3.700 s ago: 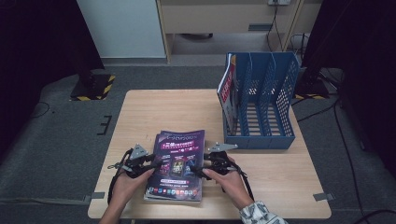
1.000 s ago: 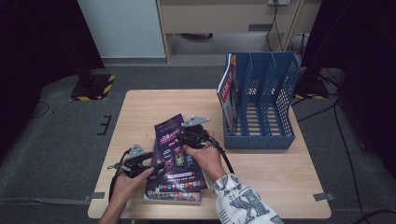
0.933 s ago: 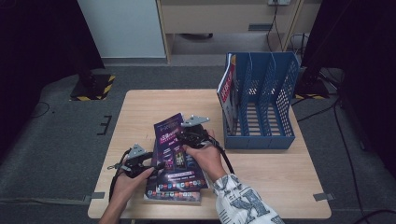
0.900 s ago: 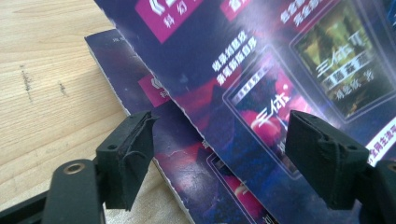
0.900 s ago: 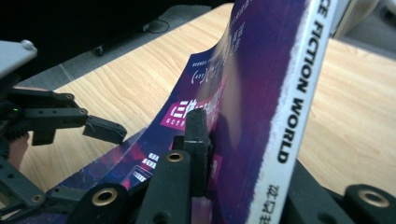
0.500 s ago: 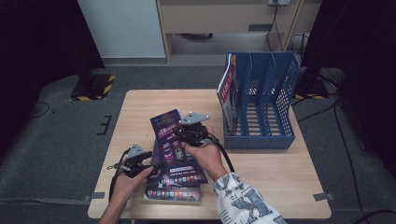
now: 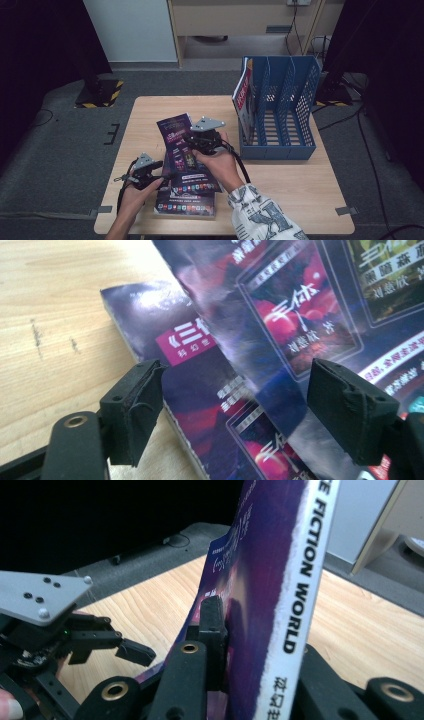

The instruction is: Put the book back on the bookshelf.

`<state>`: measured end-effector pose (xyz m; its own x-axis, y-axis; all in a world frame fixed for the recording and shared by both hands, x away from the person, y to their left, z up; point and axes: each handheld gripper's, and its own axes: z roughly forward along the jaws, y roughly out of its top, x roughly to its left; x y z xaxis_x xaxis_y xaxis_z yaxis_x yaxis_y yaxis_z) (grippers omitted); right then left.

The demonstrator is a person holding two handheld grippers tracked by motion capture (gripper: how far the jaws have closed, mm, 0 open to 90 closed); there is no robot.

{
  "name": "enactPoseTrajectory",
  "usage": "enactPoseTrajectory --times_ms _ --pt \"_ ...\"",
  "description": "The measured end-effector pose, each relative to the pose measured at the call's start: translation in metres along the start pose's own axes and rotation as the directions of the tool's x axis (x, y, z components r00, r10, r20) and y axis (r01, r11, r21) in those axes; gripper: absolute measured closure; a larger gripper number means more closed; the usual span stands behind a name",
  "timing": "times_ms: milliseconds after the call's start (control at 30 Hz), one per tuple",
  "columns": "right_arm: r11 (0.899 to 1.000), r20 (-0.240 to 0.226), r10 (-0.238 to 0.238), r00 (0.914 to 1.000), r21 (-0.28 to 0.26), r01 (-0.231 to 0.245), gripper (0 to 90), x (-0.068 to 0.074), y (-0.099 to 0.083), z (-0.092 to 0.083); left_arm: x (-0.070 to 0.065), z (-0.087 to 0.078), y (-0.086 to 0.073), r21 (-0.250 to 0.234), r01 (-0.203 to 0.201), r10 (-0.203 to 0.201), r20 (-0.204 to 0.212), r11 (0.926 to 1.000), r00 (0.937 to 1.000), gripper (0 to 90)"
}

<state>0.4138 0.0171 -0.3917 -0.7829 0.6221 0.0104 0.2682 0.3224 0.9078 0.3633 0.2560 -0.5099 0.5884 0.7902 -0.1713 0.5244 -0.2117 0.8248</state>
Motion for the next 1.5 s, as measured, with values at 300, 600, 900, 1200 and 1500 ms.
enactPoseTrajectory --times_ms 300,600,900,1200,1500 --pt "0.999 -0.010 -0.008 0.9999 -0.033 0.008 80.5 0.002 0.007 0.000 -0.004 0.002 0.002 -0.005 -0.016 0.016 0.041 0.9999 0.9990 22.2" --pt "0.997 -0.020 0.000 0.9998 -0.071 -0.001 80.8 0.004 0.009 -0.001 -0.006 0.002 0.003 -0.014 -0.024 0.025 0.068 0.9996 0.9973 23.4" --pt "0.995 -0.041 0.004 0.9991 -0.102 -0.008 81.0 0.005 0.012 -0.002 -0.007 0.003 0.004 -0.007 -0.031 0.032 0.088 0.9995 0.9956 29.7" --pt "0.993 -0.055 -0.003 0.9985 -0.118 -0.004 81.6 0.006 0.013 -0.003 0.001 -0.004 0.006 -0.007 -0.004 0.005 0.081 1.0000 0.9967 53.8" --pt "0.990 -0.057 -0.015 0.9982 -0.141 0.007 82.4 0.003 0.011 -0.006 0.004 -0.011 0.011 0.001 0.020 -0.020 0.080 0.9998 0.9966 78.3"
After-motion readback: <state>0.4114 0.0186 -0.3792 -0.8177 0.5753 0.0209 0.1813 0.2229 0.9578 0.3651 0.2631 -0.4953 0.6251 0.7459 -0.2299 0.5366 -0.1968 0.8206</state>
